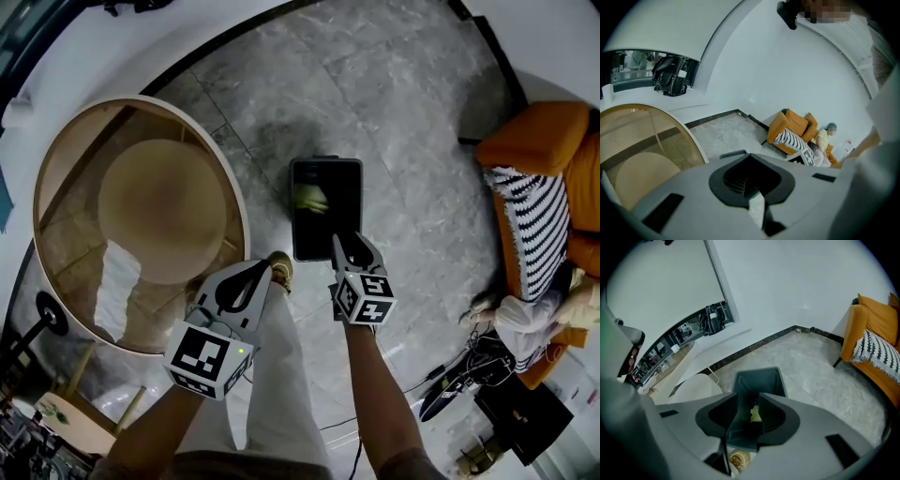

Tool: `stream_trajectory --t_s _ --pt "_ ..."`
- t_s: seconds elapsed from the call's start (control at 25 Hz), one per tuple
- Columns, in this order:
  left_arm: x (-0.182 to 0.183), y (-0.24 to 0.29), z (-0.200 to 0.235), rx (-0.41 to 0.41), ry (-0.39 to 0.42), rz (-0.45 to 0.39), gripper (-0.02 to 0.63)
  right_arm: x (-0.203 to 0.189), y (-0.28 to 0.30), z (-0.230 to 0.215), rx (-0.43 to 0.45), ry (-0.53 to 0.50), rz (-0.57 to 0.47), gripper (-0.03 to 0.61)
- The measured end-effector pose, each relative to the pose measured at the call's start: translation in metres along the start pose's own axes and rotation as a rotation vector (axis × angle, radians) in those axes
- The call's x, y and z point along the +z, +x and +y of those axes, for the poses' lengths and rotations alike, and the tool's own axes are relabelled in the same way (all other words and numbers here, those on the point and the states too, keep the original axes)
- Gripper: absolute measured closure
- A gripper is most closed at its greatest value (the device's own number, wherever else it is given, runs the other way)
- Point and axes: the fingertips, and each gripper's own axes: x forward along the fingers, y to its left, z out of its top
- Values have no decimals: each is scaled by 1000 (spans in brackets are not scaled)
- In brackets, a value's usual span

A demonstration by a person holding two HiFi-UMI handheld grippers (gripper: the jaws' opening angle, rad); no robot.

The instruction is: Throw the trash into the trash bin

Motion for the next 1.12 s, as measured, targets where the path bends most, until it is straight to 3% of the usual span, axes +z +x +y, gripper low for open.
stream_trajectory --t_s 0.16,0.68,1.12 --pt "5 -12 6 23 -14 -19 595 11 -5 4 -13 -33 -1 551" --pt "23 -66 20 73 -52 -99 595 58 -15 60 44 -139 -34 558" --pt "27 -160 49 193 -118 -219 595 89 -16 200 215 -311 -53 558"
